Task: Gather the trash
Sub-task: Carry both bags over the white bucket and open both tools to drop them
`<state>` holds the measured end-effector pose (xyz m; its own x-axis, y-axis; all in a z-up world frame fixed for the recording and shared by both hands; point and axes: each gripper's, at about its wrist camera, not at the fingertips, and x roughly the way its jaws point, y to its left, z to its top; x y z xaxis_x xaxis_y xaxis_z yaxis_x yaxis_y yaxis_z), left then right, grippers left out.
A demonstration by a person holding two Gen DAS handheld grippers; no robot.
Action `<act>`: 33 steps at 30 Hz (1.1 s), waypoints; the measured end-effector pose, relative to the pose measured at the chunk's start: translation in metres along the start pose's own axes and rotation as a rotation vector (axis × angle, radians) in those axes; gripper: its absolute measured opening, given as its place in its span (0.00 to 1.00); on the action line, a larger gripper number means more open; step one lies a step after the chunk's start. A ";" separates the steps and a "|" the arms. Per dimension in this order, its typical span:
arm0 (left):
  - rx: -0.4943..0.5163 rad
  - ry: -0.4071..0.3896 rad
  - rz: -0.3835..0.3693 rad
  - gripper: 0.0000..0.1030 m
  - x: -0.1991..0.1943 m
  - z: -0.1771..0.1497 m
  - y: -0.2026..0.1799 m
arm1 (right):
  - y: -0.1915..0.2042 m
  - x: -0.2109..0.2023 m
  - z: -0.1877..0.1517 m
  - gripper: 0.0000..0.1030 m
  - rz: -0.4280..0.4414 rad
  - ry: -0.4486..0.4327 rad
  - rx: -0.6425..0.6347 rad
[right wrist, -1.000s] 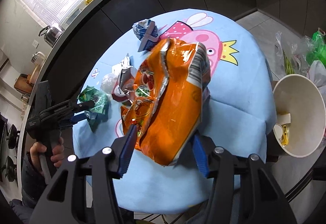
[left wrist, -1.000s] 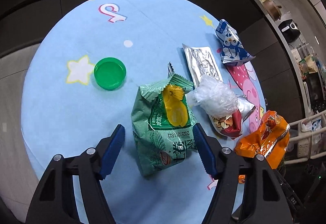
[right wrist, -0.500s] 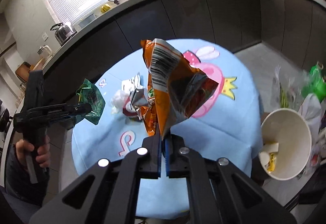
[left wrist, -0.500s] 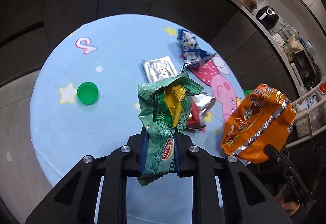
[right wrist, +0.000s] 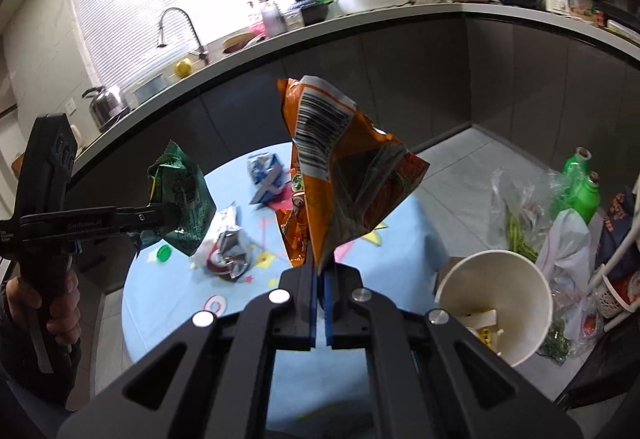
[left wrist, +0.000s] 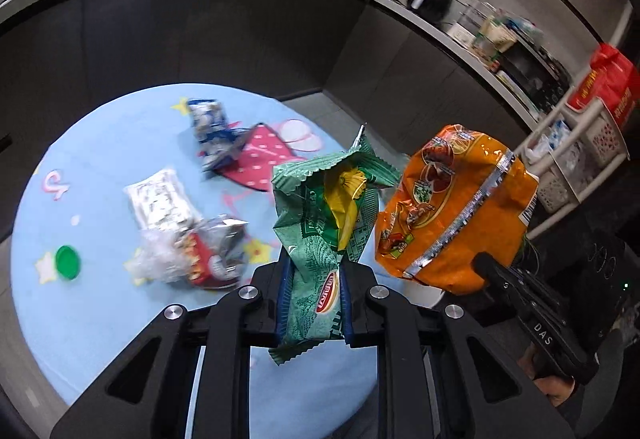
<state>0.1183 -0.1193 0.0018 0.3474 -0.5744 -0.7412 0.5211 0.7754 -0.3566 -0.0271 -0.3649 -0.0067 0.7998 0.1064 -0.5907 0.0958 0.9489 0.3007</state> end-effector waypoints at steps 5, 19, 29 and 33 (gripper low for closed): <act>0.074 0.037 -0.056 0.17 0.028 0.009 -0.042 | -0.040 -0.016 -0.003 0.04 -0.064 -0.024 0.071; 0.273 0.158 -0.175 0.17 0.113 0.017 -0.159 | -0.150 -0.034 -0.045 0.04 -0.203 0.003 0.262; 0.295 0.285 -0.222 0.17 0.185 0.015 -0.204 | -0.197 -0.010 -0.075 0.04 -0.194 0.067 0.381; 0.294 0.322 -0.207 0.17 0.209 0.011 -0.213 | -0.206 0.002 -0.081 0.04 -0.188 0.087 0.403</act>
<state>0.0889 -0.4072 -0.0711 -0.0222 -0.5622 -0.8267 0.7685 0.5194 -0.3738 -0.0932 -0.5359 -0.1307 0.6951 -0.0159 -0.7187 0.4719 0.7644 0.4394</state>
